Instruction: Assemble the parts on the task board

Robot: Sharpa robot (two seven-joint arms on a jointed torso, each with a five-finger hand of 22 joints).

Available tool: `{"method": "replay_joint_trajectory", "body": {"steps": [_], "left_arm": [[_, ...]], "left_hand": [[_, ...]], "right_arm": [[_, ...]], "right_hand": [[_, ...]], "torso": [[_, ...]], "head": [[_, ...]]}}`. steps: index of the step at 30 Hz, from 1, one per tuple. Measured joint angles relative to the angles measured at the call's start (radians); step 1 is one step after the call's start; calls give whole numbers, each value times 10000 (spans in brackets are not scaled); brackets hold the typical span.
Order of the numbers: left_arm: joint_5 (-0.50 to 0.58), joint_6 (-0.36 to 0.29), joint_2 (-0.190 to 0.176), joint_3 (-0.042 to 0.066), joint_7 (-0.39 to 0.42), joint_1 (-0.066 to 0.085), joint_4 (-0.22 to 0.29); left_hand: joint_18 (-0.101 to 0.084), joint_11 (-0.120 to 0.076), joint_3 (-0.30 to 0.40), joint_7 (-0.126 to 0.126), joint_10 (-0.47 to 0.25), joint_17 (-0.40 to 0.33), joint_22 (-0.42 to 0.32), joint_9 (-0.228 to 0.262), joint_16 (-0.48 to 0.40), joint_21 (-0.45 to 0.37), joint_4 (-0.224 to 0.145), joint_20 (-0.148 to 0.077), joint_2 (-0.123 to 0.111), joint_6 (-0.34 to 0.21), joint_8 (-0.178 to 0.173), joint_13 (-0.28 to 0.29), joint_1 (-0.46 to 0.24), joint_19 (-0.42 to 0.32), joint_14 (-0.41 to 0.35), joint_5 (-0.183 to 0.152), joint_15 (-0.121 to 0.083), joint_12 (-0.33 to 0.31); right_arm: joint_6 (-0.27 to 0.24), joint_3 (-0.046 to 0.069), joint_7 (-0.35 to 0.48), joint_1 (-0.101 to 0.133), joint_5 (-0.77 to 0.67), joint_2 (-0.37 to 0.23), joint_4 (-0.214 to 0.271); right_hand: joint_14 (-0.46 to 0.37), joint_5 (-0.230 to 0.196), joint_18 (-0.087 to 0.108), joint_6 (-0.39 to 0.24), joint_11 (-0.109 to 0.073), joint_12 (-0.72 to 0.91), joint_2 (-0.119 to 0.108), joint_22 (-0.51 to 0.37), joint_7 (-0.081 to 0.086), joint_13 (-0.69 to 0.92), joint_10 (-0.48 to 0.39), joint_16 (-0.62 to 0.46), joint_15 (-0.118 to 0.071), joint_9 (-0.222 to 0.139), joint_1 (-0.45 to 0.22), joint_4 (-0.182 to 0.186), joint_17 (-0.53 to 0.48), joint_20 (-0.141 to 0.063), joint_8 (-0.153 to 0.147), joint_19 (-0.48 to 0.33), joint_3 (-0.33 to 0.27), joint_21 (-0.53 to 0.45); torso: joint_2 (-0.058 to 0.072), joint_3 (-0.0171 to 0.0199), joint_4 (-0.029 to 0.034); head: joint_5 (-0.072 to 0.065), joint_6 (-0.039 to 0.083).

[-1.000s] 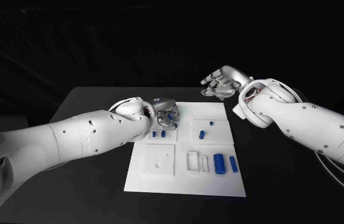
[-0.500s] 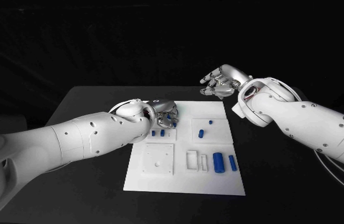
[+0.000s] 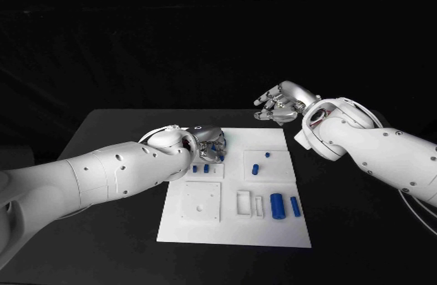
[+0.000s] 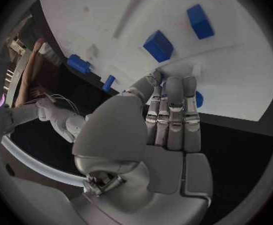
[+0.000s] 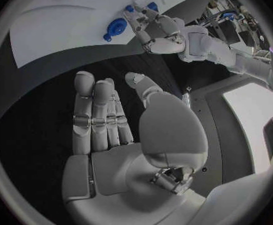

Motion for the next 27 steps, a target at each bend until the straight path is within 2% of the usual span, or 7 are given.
{"method": "replay_joint_trajectory", "body": {"steps": [16, 27], "left_arm": [[3, 152, 111, 11, 55, -46, -118], [3, 259, 127, 24, 4, -38, -159]], "left_hand": [[6, -1, -27, 10, -1, 26, -6, -25, 85, 36, 27, -2, 0, 10, 0, -9, 0, -3, -2, -40, -1, -6], [7, -128, -84, -70, 521, 78, -16, -34, 250, 354, -29, -73, 330, 377, -10, -28, 222, 3, 220, 37, -139, -86]], "right_arm": [[1, 0, 1, 0, 0, 11, 5], [0, 0, 2, 0, 1, 17, 0]], "right_hand": [[0, 0, 49, 14, 0, 1, 0, 0, -14, 1, -1, -1, 0, 0, 0, 0, 1, 0, 0, 0, 0, 4], [1, 0, 41, 15, 2, 4, 0, -1, -15, 2, -2, -1, 0, 0, 0, 0, 1, 0, 0, 0, 0, 5]], "torso": [[5, 3, 0], [-3, 3, 0]], "head": [[-28, -46], [-40, -62]]}}
